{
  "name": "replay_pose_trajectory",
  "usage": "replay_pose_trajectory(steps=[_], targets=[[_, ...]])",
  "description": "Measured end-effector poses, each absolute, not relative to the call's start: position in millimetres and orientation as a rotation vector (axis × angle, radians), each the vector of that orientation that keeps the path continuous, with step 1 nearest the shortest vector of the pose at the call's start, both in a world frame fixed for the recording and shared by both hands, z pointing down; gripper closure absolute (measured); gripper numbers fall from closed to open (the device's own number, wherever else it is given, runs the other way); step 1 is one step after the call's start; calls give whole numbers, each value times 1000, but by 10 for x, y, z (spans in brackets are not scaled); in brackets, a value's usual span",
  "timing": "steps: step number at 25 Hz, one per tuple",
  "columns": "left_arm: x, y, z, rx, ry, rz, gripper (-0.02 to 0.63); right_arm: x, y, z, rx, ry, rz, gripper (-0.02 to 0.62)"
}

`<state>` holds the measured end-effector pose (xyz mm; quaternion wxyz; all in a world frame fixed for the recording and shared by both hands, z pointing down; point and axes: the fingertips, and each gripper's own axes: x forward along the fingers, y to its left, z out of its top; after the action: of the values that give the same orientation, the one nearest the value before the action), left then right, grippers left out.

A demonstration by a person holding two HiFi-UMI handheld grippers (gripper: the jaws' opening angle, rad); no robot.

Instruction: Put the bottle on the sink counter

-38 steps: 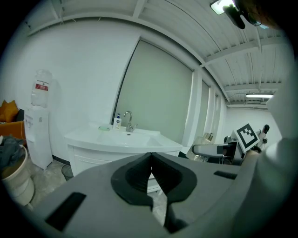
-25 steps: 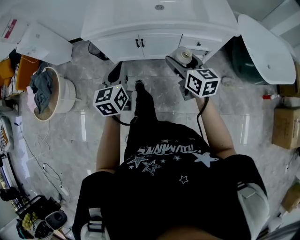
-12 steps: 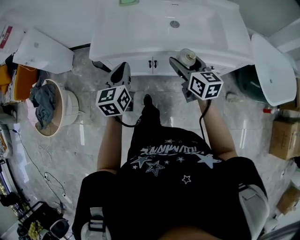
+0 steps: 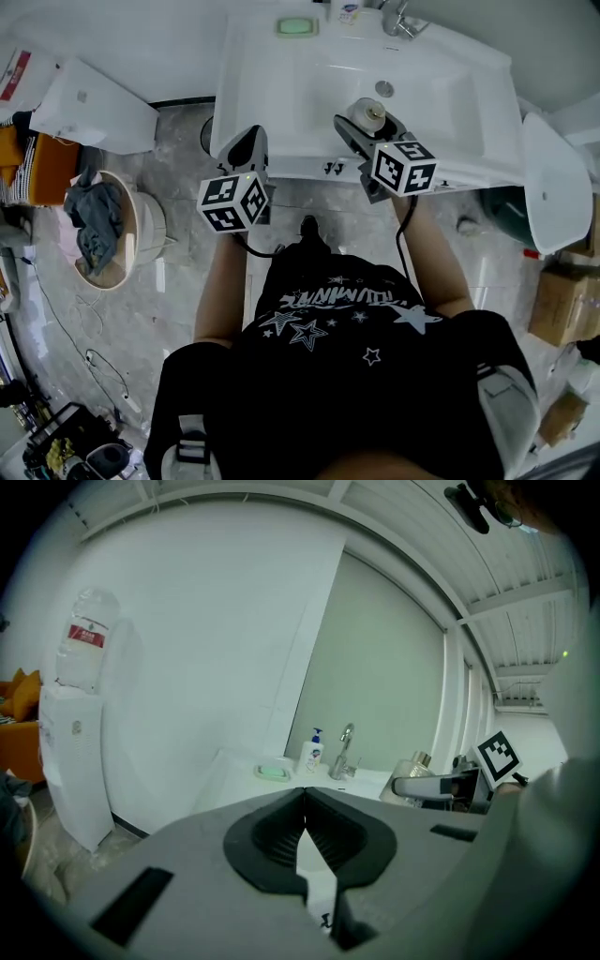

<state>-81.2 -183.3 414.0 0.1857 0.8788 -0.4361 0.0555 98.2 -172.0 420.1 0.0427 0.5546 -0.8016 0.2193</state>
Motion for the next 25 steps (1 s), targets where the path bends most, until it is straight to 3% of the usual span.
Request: replay_pose_trajectory(steps=[25], targets=[[-1274,-3488,4160,2298,-1492,161,598,-39,-4265,4315,1350,-2515,462,272]])
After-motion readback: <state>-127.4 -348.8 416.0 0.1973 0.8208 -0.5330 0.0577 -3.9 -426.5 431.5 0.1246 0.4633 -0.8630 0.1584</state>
